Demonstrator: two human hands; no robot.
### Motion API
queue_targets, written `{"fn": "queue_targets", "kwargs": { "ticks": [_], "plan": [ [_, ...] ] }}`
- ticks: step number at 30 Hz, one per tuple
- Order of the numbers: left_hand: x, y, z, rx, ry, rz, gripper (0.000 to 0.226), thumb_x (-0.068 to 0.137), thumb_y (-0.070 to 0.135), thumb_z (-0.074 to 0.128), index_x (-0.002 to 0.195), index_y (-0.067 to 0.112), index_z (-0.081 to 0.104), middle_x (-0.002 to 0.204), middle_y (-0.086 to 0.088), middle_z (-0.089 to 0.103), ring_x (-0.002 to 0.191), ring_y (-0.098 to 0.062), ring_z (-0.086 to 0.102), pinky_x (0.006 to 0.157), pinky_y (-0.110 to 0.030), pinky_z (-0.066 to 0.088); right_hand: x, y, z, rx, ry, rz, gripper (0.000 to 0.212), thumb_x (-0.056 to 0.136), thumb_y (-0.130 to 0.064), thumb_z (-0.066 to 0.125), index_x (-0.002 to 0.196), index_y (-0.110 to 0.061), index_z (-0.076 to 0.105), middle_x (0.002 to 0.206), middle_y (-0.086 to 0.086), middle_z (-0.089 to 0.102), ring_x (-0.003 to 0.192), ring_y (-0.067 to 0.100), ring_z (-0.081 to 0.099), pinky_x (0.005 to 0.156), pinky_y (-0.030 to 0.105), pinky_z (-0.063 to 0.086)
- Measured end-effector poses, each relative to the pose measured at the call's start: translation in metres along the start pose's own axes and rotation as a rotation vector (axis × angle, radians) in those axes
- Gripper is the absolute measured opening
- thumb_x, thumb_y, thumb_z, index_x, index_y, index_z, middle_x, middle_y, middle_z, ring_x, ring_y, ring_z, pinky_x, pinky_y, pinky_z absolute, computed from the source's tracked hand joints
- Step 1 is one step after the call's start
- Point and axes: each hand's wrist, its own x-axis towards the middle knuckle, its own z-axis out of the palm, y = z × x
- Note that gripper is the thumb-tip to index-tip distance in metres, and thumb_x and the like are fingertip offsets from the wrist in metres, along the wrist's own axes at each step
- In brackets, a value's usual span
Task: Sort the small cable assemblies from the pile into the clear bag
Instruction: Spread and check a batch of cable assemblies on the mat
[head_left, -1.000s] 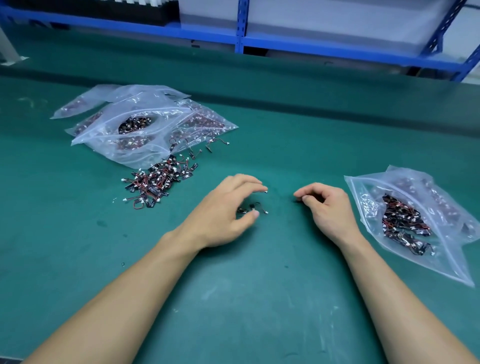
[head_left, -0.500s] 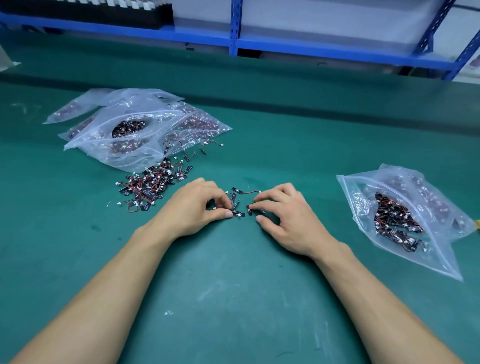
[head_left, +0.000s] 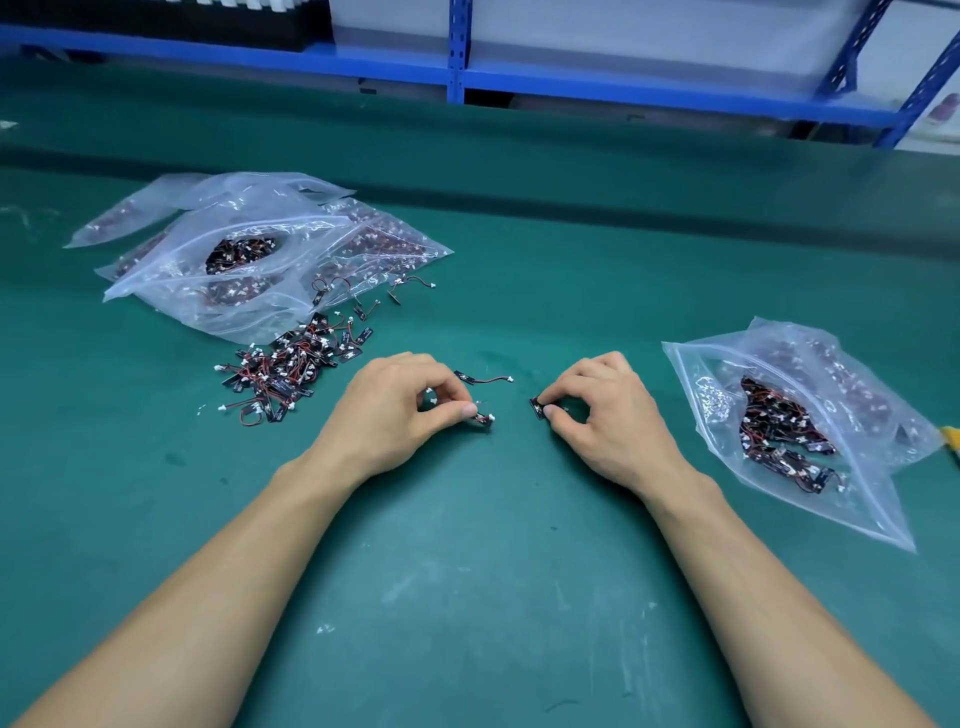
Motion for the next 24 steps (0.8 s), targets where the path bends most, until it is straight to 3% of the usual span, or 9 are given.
{"fn": "queue_targets", "kwargs": {
  "ticks": [11,16,20,24],
  "plan": [
    [0.013,0.027,0.033,0.024,0.134,-0.068,0.007,0.078,0.046,0.078,0.078,0.039,0.078,0.073,0.019,0.067,0.072,-0.011,0.048,0.064,-0.037,0.047,0.001,0.0,-0.002,0.054,-0.005,0.05,0.005,0.088,-0.026,0.073,0.087,-0.03,0.075,0.088,-0.015,0.066,0.098,0.011,0.044,0.091,0.04,0.044],
    [0.01,0.02,0.033,-0.051,0.213,-0.059,0.01,0.077,0.043,0.079,0.081,0.034,0.08,0.069,0.022,0.065,0.066,-0.007,0.048,0.061,-0.032,0.044,0.001,0.001,-0.002,0.062,-0.016,0.067,0.006,0.089,-0.026,0.071,0.087,-0.03,0.076,0.089,-0.014,0.065,0.099,0.01,0.044,0.092,0.04,0.044],
    [0.008,0.021,0.031,-0.103,0.239,-0.073,0.008,0.078,0.036,0.081,0.085,0.034,0.08,0.063,0.032,0.058,0.064,-0.004,0.047,0.06,-0.019,0.036,0.001,0.0,-0.002,0.071,-0.002,0.059,0.007,0.089,-0.025,0.071,0.09,-0.03,0.076,0.092,-0.015,0.064,0.1,0.011,0.044,0.093,0.041,0.044],
    [0.006,0.023,0.031,-0.139,0.236,-0.145,0.015,0.077,0.028,0.084,0.088,0.037,0.079,0.059,0.021,0.055,0.061,-0.005,0.049,0.059,-0.014,0.035,0.0,-0.004,-0.003,0.14,0.008,-0.009,0.017,0.085,-0.021,0.068,0.099,-0.025,0.076,0.1,-0.014,0.062,0.104,0.014,0.045,0.096,0.045,0.043]
  ]
}}
